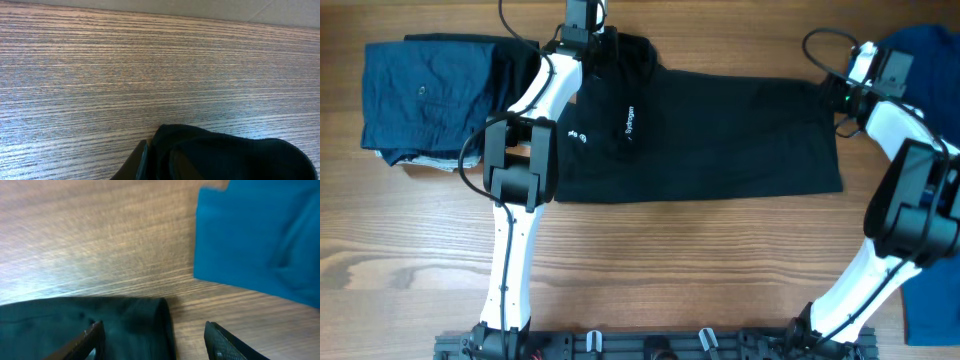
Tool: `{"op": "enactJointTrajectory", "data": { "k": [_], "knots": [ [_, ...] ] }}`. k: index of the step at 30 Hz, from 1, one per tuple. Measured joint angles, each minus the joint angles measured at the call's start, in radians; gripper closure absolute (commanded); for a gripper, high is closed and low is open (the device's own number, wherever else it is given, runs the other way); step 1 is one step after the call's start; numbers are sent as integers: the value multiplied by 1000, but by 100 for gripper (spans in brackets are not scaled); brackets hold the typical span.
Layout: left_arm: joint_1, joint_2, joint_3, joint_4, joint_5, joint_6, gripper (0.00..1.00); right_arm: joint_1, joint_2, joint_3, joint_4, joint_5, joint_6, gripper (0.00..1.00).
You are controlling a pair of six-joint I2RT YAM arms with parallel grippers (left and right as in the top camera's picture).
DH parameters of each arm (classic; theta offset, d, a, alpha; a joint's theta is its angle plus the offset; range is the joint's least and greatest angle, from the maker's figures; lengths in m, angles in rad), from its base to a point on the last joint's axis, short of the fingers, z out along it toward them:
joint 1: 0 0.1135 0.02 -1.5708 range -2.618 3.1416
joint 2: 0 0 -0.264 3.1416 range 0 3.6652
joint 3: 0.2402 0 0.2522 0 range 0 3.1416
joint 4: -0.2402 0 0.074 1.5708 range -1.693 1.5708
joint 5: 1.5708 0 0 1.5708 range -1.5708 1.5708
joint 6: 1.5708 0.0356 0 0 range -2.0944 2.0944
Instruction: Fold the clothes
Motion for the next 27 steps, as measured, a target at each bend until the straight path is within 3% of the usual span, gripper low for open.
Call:
{"op": "enactJointTrajectory", "data": {
  "k": [3,7,12,22,24,26,27],
  "knots": [
    [0,0,0,-6,0,0,85,0,47,0,39,-8,0,29],
    [0,0,0,-14,-3,0,85,3,65,6,82,-22,-8,29],
    [0,0,0,-21,-3,0,85,13,70,8,94,-34,-23,41],
    [0,0,0,-23,-4,0,85,42,71,8,87,-50,-26,46],
    [0,0,0,-23,-4,0,85,42,71,8,87,-51,-27,45],
    [0,0,0,-23,-3,0,85,42,71,8,87,-51,-27,30],
    [0,0,0,-23,-4,0,85,42,71,8,89,-53,-31,30]
  ]
}}
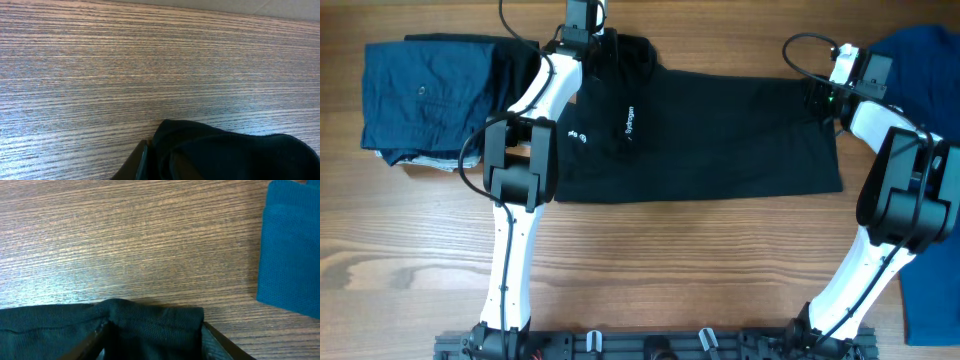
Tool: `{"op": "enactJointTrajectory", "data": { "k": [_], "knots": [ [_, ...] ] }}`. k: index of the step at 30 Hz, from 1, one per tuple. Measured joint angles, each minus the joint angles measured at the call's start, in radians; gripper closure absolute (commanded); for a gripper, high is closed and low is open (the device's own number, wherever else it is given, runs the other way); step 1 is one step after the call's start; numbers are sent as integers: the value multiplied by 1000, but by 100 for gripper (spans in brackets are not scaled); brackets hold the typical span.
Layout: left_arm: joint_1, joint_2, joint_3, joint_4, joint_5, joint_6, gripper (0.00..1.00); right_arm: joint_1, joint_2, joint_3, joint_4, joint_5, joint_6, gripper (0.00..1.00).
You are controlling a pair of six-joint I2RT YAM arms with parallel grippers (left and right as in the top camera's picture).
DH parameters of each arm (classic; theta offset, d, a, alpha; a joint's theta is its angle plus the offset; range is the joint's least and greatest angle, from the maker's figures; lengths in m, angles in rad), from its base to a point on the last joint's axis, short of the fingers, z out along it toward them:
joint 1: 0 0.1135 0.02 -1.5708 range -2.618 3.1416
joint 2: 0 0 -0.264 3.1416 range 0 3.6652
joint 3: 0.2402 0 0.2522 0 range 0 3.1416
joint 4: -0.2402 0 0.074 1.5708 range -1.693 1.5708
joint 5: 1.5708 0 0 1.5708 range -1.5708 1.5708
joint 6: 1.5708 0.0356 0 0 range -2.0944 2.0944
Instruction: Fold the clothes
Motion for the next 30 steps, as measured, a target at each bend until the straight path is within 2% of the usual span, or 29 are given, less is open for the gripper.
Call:
{"op": "enactJointTrajectory", "data": {
  "k": [2,7,10,11,12,13,30],
  "knots": [
    [0,0,0,0,0,0,85,3,0,2,2,2,3,31],
    [0,0,0,0,0,0,86,5,5,2,18,4,4,50],
    [0,0,0,0,0,0,87,5,8,2,23,9,3,70],
    [0,0,0,0,0,0,94,5,9,2,24,11,6,79],
    [0,0,0,0,0,0,96,5,11,2,27,10,8,92],
    [0,0,0,0,0,-1,96,5,11,2,30,10,5,95],
    [0,-42,0,-56,-7,3,96,5,11,2,29,-6,8,96]
  ]
}}
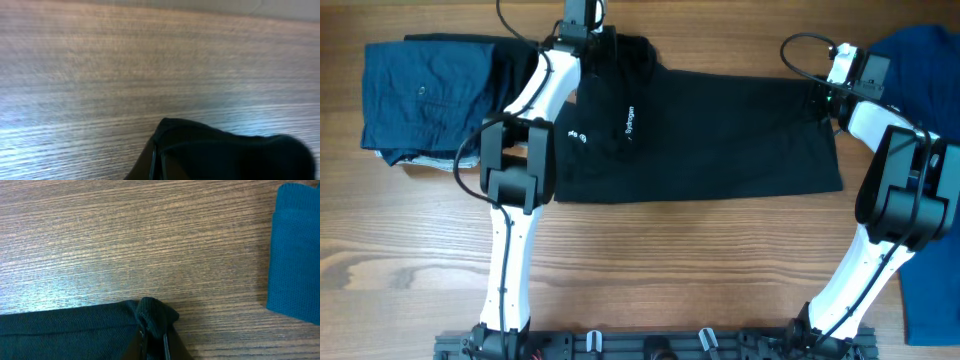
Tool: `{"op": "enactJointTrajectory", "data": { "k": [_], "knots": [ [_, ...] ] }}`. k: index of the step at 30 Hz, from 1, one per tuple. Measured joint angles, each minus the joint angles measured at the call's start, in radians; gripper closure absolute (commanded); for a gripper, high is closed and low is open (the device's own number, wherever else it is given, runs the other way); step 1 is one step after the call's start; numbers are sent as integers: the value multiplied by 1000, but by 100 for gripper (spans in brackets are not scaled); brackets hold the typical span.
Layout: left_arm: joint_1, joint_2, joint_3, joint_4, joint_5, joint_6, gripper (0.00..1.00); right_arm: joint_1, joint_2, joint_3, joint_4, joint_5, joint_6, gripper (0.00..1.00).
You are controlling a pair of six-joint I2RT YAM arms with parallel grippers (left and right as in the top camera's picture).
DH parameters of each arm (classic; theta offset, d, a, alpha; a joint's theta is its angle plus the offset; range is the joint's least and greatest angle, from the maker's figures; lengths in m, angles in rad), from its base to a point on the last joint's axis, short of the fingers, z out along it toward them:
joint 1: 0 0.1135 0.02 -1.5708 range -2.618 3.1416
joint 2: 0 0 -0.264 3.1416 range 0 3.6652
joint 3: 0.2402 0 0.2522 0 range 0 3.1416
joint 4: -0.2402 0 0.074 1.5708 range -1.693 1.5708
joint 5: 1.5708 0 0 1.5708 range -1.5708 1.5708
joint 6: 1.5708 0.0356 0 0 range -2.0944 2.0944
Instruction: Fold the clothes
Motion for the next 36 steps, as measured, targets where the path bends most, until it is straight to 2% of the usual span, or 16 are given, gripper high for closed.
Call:
{"op": "enactJointTrajectory", "data": {
  "k": [6,14,24,30,36],
  "knots": [
    [0,-67,0,-22,0,0,96,0,-25,-2,-31,-2,0,96],
    [2,-122,0,-166,0,0,96,0,-117,-4,-156,-9,0,96],
    [8,-279,0,-525,-8,0,96,1,-272,-5,-462,-25,-12,96],
    [7,-372,2,-761,-8,0,96,1,-282,-6,-607,-63,-59,96],
    [8,-380,3,-975,-8,-3,96,1,-282,-6,-696,-84,-86,96]
  ]
}}
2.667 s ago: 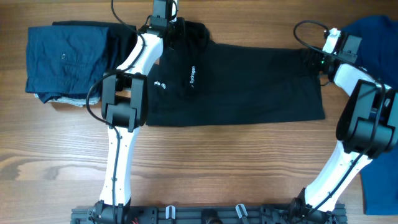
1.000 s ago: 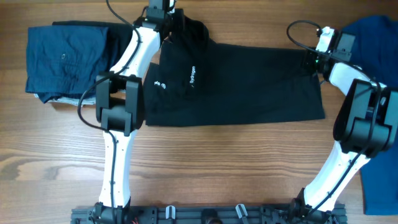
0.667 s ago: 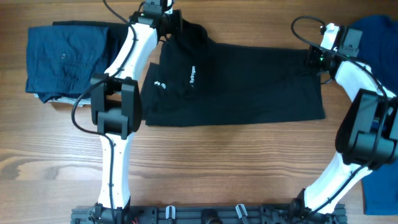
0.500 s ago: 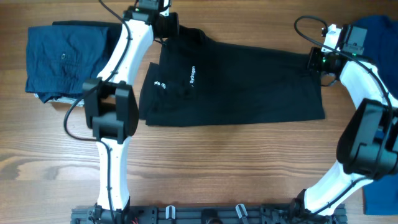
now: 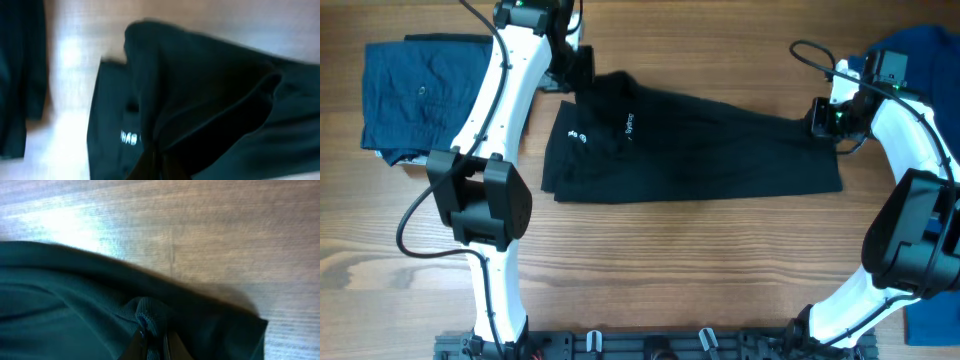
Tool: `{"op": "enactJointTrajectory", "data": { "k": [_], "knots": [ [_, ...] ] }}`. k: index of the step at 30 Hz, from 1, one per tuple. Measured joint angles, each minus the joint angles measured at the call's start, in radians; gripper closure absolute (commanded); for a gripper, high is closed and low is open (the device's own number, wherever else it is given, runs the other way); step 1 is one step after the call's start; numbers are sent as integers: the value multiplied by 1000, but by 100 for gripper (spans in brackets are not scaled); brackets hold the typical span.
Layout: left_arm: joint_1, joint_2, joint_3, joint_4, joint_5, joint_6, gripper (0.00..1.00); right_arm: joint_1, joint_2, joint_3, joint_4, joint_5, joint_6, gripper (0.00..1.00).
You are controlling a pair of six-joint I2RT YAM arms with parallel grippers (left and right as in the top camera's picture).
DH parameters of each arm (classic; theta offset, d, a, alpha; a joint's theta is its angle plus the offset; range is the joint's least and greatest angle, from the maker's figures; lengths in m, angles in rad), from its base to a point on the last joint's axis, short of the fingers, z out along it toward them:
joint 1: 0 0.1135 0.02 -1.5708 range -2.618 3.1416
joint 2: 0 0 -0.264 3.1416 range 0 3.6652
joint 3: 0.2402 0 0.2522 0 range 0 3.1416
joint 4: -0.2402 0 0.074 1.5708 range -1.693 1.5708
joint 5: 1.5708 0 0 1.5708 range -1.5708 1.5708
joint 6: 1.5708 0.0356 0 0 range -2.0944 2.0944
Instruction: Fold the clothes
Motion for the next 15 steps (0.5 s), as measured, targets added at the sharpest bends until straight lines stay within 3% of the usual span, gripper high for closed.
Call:
{"op": "enactJointTrajectory", "data": {
  "k": [7,15],
  "knots": [
    [0,0,0,-138,-23,-19,96,0,-12,0,-82,-10,-1,96],
    [32,0,0,-269,-90,-124,96,0,-124,0,-159,-10,-1,96]
  ]
}}
